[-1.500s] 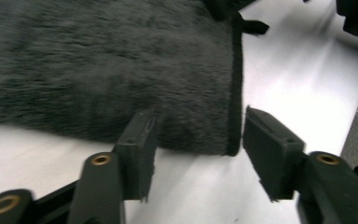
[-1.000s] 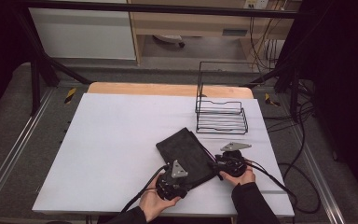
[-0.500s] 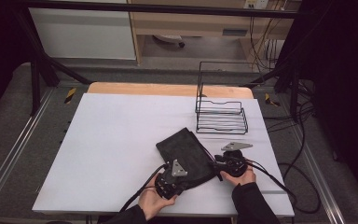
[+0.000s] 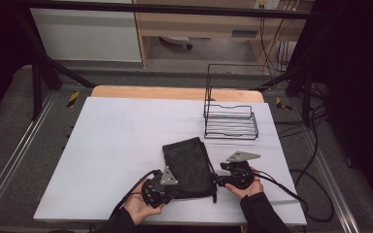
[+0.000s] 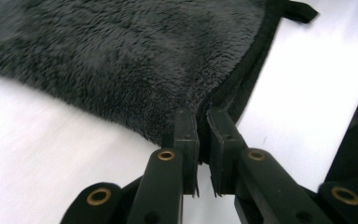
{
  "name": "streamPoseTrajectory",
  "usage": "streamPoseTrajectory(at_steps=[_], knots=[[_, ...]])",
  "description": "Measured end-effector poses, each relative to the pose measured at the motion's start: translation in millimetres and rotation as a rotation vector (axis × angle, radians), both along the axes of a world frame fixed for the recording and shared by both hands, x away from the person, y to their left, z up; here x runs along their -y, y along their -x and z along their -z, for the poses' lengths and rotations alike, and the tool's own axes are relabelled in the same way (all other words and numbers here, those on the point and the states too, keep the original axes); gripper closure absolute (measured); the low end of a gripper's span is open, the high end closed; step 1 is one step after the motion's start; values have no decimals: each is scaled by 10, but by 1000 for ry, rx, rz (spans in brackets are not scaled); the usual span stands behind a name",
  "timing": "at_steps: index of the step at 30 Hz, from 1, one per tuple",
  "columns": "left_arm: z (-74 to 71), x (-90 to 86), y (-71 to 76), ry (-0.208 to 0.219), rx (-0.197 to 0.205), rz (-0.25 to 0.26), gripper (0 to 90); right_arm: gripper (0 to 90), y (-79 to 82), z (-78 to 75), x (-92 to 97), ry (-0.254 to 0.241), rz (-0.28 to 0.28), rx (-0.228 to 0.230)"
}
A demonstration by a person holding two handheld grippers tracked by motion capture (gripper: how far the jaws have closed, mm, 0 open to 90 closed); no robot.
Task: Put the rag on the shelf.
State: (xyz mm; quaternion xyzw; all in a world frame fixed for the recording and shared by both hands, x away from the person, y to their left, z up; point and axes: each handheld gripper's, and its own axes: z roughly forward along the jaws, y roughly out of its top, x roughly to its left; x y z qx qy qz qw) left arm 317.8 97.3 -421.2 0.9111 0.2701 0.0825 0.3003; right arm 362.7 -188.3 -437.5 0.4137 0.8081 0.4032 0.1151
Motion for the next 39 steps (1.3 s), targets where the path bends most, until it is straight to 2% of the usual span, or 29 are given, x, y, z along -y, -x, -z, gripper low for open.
streamPoseTrajectory(at_steps=[3, 5, 8, 10, 13, 15, 18, 22, 23, 27, 30, 32, 35, 39], knots=[[-3, -145, 8, -13, 4, 8, 829, 357, 27, 11, -66, 14, -13, 1], [8, -227, 11, -5, 6, 5, 828, 347, 46, 19, -109, 14, -16, 9], [38, -297, 24, 34, 6, 14, 809, 327, 68, 44, -169, -13, -23, 7], [35, -341, 38, 75, -5, -2, 739, 319, 77, 69, -198, -32, -15, -1], [-19, -449, 15, 140, -18, -59, 568, 331, 81, 97, -219, -32, 3, -8], [-28, -503, -34, 191, -36, -129, 528, 359, 83, 113, -233, -34, 10, -17], [42, -469, -96, 187, -69, -179, 524, 399, 85, 140, -267, -15, 7, -28], [178, -386, -147, 194, -99, -234, 547, 504, 114, 139, -315, -6, 3, -36], [195, -381, -146, 197, -104, -240, 552, 531, 123, 144, -322, -15, 10, -55], [241, -383, -107, 225, -121, -250, 617, 571, 134, 159, -333, -27, 28, -83], [252, -373, -87, 244, -147, -262, 697, 595, 145, 166, -343, -38, 46, -91], [238, -364, -79, 233, -153, -257, 748, 628, 150, 168, -346, -45, 48, -96], [210, -349, -71, 209, -140, -250, 846, 693, 153, 165, -350, -60, 47, -116], [171, -379, -70, 204, -132, -244, 877, 758, 150, 153, -351, -73, 39, -128]])
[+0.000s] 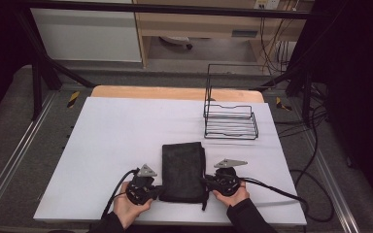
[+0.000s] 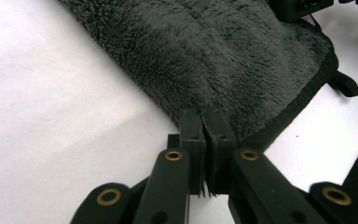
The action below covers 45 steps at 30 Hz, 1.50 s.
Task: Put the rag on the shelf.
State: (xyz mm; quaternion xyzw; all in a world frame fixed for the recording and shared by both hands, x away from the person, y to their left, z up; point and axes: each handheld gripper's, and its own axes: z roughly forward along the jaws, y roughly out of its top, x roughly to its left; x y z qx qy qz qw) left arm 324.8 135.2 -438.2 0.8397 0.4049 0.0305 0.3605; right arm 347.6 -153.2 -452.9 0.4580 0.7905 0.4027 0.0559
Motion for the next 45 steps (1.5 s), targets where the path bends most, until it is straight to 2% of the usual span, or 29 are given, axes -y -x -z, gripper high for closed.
streamPoseTrajectory(at_steps=[3, 8, 12, 15, 18, 19, 21, 23, 25, 30, 36, 40, 43, 45], knots=[[-56, -63, 17, 7, -7, 7, 880, 777, 4, -18, -13, -9, -11, -5], [-55, -129, 110, -28, 16, 10, 879, 772, 29, -21, -65, -26, -40, -18], [-17, -134, 82, -32, 25, 25, 852, 710, 30, -22, -63, -23, -41, -22], [-47, -181, 59, -34, 61, 23, 738, 592, 24, -60, -31, -15, -49, 23], [-124, -255, -54, -16, 104, 2, 585, 417, -8, -125, 11, -28, -49, 78], [-148, -279, -103, -7, 116, -5, 510, 312, -39, -161, 35, -32, -46, 103], [-182, -309, -188, 11, 141, -14, 483, 282, -52, -165, 44, -28, -51, 119], [-213, -323, -284, 8, 153, -23, 401, 205, -79, -185, 61, -20, -50, 141], [-228, -320, -375, 10, 150, -40, 299, 157, -107, -196, 76, -10, -50, 162], [-255, -260, -595, -11, 158, -52, 169, 91, -142, -213, 107, 5, -43, 171], [-272, -156, -868, 12, 181, -97, 171, 52, -164, -222, 128, 13, -38, 167], [-211, -101, -1025, 1, 164, -135, 213, 51, -172, -208, 122, 18, -37, 161], [-135, -72, -1114, -8, 151, -157, 280, 49, -177, -200, 118, 24, -36, 157], [-79, -55, -1153, -2, 120, -164, 336, 49, -180, -198, 117, 24, -35, 155]])
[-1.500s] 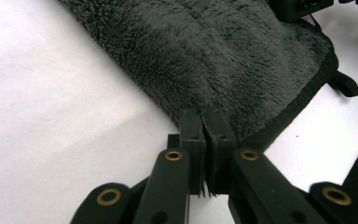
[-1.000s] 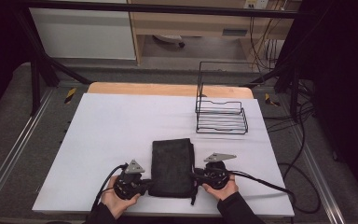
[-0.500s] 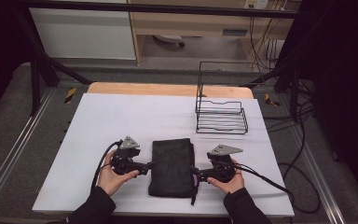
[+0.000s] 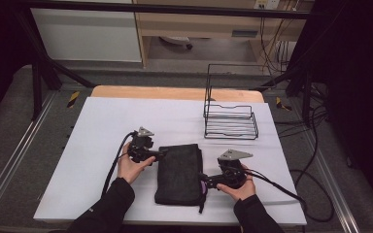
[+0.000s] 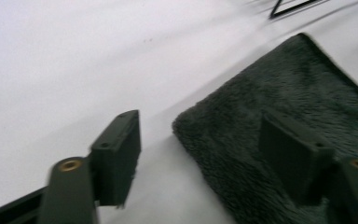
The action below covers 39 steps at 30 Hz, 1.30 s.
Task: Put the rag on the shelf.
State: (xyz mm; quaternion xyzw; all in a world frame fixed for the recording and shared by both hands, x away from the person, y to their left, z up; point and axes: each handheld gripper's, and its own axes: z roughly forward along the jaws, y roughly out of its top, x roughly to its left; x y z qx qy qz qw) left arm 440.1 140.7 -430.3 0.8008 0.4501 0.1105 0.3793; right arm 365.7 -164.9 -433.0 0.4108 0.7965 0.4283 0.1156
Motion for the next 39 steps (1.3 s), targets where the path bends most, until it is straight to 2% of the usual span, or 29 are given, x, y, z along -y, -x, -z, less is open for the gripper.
streamPoseTrajectory(at_steps=[4, 7, 11, 16, 19, 21, 28, 34, 39], knots=[[78, 38, -34, -29, -25, -6, 429, 50, -17, 8, -1, 1, -1, 5], [121, 39, -56, -21, -55, -6, 467, 50, -30, 7, -2, -4, 4, -2], [137, 36, -50, 6, -71, 11, 551, 52, -62, -3, 1, -22, 16, -1], [146, 40, -42, 27, -90, 8, 633, 61, -206, -28, 7, -71, 53, 4], [146, 42, -33, 42, -103, 13, 701, 64, -324, -37, -28, -62, 72, 1], [145, 49, -26, 40, -96, 16, 735, 78, -423, -31, -86, -57, 73, -2], [154, 57, -6, 31, -73, 24, 776, 207, -740, 91, -310, -55, 105, -34], [163, 64, 4, 25, -62, 25, 775, 340, -784, 198, -340, 12, 105, -57], [171, 64, 15, 27, -54, 24, 773, 449, -766, 204, -352, -5, 103, -83]])
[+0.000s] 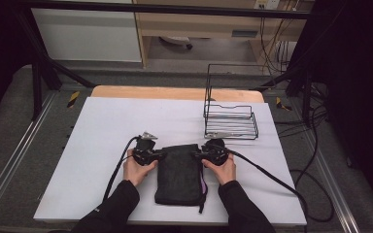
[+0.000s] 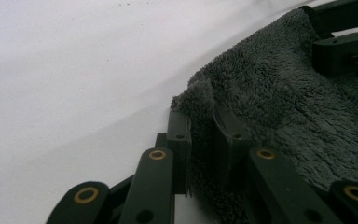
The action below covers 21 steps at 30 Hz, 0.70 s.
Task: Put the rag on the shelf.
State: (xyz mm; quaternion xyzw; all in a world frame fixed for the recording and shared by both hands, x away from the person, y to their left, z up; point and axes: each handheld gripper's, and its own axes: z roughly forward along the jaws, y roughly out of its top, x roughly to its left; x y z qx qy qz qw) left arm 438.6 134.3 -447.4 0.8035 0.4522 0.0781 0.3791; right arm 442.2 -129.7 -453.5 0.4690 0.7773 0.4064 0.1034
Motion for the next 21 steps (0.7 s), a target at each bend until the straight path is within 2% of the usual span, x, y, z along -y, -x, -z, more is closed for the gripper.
streamPoseTrajectory(at_steps=[3, 13, 16, 21], knots=[[3, -3, 1, 3, 0, 0, 773, 488, 21, 16, -12, 0, 3, -5], [4, -11, -3, 7, -2, 4, 771, 674, 43, 9, -28, -54, -3, -70], [3, -16, -5, 7, 2, 7, 775, 722, 45, -2, -23, -58, -10, -76], [-15, -38, -7, 22, 0, 13, 798, 754, 61, -33, -14, -60, -16, -69]])
